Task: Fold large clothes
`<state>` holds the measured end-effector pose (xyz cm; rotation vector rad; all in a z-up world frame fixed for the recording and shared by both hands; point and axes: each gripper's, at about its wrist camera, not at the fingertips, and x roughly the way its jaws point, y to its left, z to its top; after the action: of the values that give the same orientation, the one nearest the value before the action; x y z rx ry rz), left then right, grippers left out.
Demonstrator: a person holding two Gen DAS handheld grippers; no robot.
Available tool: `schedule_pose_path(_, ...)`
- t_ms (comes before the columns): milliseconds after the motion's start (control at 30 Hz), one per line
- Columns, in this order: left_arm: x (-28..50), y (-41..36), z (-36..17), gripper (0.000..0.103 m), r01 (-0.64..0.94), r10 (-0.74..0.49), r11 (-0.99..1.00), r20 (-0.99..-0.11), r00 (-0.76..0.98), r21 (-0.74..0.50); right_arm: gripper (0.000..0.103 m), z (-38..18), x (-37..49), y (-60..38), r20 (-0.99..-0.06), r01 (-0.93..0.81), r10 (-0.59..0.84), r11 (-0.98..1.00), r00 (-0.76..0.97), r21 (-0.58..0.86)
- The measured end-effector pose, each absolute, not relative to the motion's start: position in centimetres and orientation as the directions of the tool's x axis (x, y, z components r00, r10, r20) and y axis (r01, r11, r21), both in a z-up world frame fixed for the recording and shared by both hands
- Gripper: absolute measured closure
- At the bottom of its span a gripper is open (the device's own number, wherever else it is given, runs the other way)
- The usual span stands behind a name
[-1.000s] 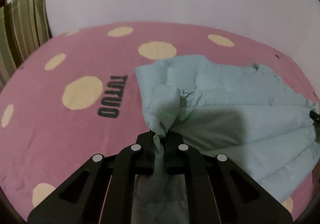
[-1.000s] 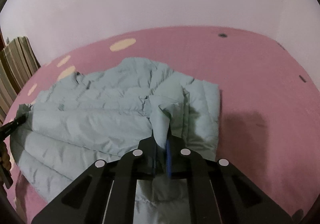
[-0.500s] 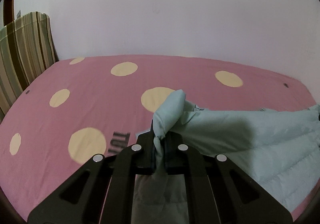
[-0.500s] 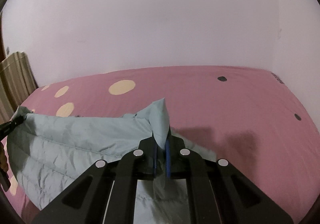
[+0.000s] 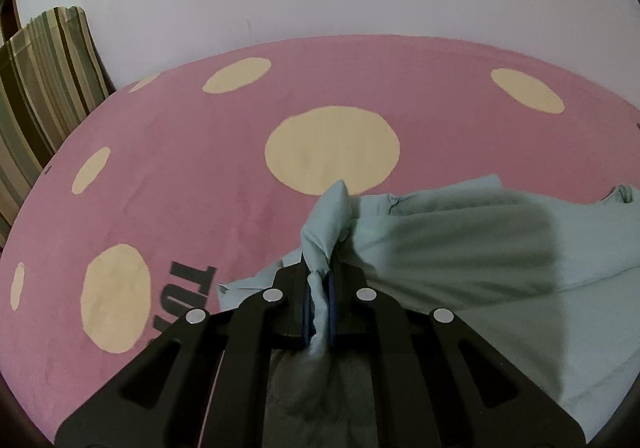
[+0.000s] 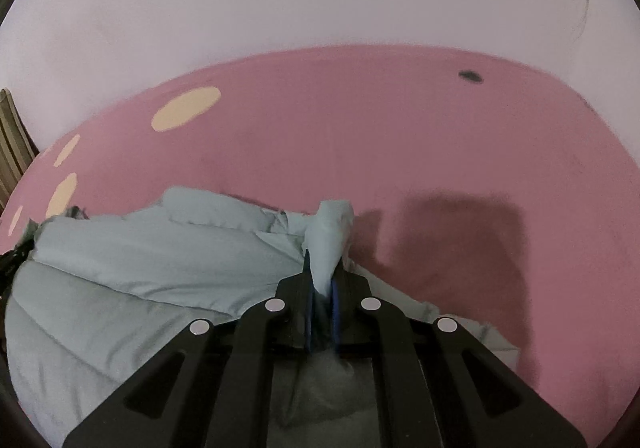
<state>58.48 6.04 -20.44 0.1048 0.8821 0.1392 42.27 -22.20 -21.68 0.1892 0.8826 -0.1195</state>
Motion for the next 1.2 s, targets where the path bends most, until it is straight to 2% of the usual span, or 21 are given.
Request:
schedule_pose_path(167, 58.7, 6.0, -22.1, 0.095, -0.083, 0.163, 0.986, -0.767, 0.621, 0.142, 0.095, -22.5, 42.5, -22.4, -0.777, 0.19, -0.022, 0.974, 0.629, 0.127)
schedule_pose_path(267, 58.9, 5.7, -21.6, 0.095, -0.075, 0.174, 0.984, -0.771, 0.613, 0.162, 0.091, -21.7, 42.5, -22.2, -0.783, 0.189, -0.03, 0.976, 0.621, 0.112)
schedule_pose_path(300, 58.9, 5.9, -21.1, 0.09, -0.079, 0.179, 0.983, -0.773, 0.609, 0.165, 0.09, -21.2, 42.4, -22.2, -0.786, 0.192, -0.037, 0.976, 0.618, 0.105)
schedule_pose_path(367, 58.1, 6.3, -19.6, 0.079, -0.104, 0.193, 0.981, -0.768, 0.61, 0.163, 0.081, -19.6, 41.7, -22.1, -0.778, 0.204, -0.064, 0.975, 0.626, 0.084)
schedule_pose_path(400, 57.5, 6.6, -18.5, 0.07, -0.115, 0.181, 0.984, -0.759, 0.625, 0.139, 0.079, -18.5, 40.9, -21.8, -0.755, 0.197, -0.063, 0.976, 0.653, 0.089)
schedule_pose_path(467, 55.8, 6.2, -16.2, 0.066, -0.122, 0.17, 0.985, -0.723, 0.669, 0.119, 0.061, -16.4, 39.7, -20.6, -0.71, 0.184, -0.08, 0.98, 0.7, 0.071)
schedule_pose_path(500, 54.8, 5.4, -14.9, 0.065, -0.105, 0.157, 0.988, -0.697, 0.7, 0.117, 0.058, -15.5, 39.2, -19.8, -0.691, 0.165, -0.069, 0.983, 0.72, 0.074)
schedule_pose_path(600, 52.6, 1.9, -13.0, 0.05, -0.03, 0.076, 0.996, -0.658, 0.749, 0.081, 0.056, -14.5, 38.8, -16.2, -0.679, 0.093, -0.008, 0.992, 0.735, 0.089)
schedule_pose_path(700, 52.3, -1.8, -14.3, 0.05, 0.052, -0.001, 0.997, -0.693, 0.721, 0.052, 0.056, -15.6, 39.6, -13.4, -0.702, 0.051, 0.038, 0.993, 0.711, 0.105)
schedule_pose_path(833, 53.3, -3.6, -18.6, 0.049, 0.029, 0.028, 0.998, -0.749, 0.662, 0.063, 0.056, -18.7, 40.4, -11.5, -0.752, 0.054, 0.021, 0.996, 0.659, 0.075)
schedule_pose_path(933, 53.6, -3.7, -20.8, 0.047, 0.013, 0.034, 0.998, -0.749, 0.661, 0.057, 0.053, -21.6, 40.9, -11.6, -0.762, 0.073, 0.0, 0.995, 0.648, 0.062)
schedule_pose_path(1100, 54.2, -4.4, -21.4, 0.046, 0.015, 0.073, 0.994, -0.756, 0.65, 0.109, 0.052, -21.7, 41.1, -11.3, -0.76, 0.088, -0.038, 0.996, 0.649, 0.025)
schedule_pose_path(1200, 53.4, -3.8, -19.6, 0.046, 0.023, 0.058, 0.995, -0.752, 0.656, 0.097, 0.051, -20.1, 40.4, -11.5, -0.747, 0.092, -0.031, 0.995, 0.664, 0.041)
